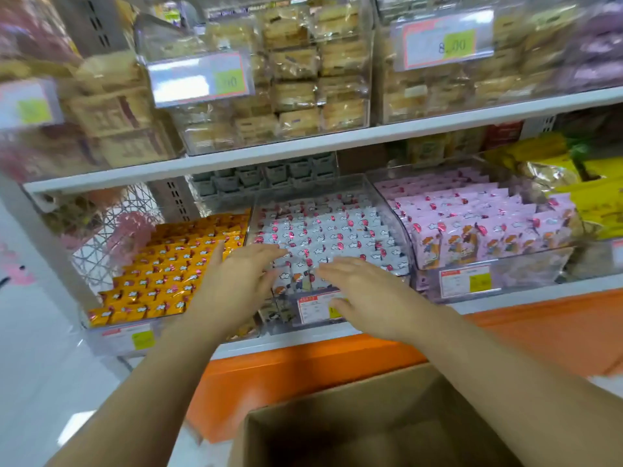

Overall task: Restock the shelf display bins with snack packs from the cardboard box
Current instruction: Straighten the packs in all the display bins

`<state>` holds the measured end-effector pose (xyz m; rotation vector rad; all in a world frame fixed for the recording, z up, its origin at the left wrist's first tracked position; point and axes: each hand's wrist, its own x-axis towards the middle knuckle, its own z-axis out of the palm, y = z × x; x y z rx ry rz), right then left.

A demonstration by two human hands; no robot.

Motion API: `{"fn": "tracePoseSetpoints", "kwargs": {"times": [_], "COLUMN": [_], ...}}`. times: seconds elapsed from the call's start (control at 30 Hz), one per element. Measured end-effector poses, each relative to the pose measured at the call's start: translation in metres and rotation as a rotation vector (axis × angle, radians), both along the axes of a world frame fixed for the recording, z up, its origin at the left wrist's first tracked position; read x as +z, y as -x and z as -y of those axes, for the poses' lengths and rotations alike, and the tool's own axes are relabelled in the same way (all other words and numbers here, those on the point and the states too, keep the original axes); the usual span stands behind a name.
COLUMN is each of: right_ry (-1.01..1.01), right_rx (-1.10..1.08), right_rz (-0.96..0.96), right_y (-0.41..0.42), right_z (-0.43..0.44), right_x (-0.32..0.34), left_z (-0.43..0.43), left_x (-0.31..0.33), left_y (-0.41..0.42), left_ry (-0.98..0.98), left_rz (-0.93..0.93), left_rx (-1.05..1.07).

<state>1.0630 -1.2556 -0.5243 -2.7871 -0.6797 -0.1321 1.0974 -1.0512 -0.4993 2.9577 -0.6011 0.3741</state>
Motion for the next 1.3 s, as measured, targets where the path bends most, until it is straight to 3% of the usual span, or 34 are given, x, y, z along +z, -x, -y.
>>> {"fn": "tracePoseSetpoints", "kwargs": {"times": [0.2,0.3,0.53,0.7,0.87,1.03,1.3], "right_ry": [0.265,0.29,0.189,-0.036,-0.054,-0.051,0.035], "right_rx": [-0.072,-0.082,-0.039,-0.078,-0.028,-0.066,-0.033], "right_rz": [-0.043,-0.048,-0.101,0.018,0.021,0.066,0.137], "right_y": [-0.027,-0.038,-0.024,-0.028,-0.035,-0.031,-0.034], "right_z": [-0.019,-0.018,-0.017,-0.026,-0.041,-0.037,-0.04], "right_x": [-0.024,-0.025,-0.003,0.0,-0.016,-0.018,-0.018], "left_z": [-0.018,-0.015,-0.019,-0.021,-0.017,-0.008,-0.016], "left_x": [-0.044,-0.043,-0.04,-0.041,-0.054,-0.052,-0.049], "left_y": [-0.013,-0.019,-0.015,-0.021,-0.028,-0.023,-0.031], "left_ry": [0.022,0.029,-0.053,-0.016,-0.037,-0.162,-0.16], "left_rz": [0.169,0.114,0.011,0.081,0.259,0.177,0.128], "left_rx": [-0.094,-0.036,-0.102,-0.125,-0.133,-0.135,-0.141]}}
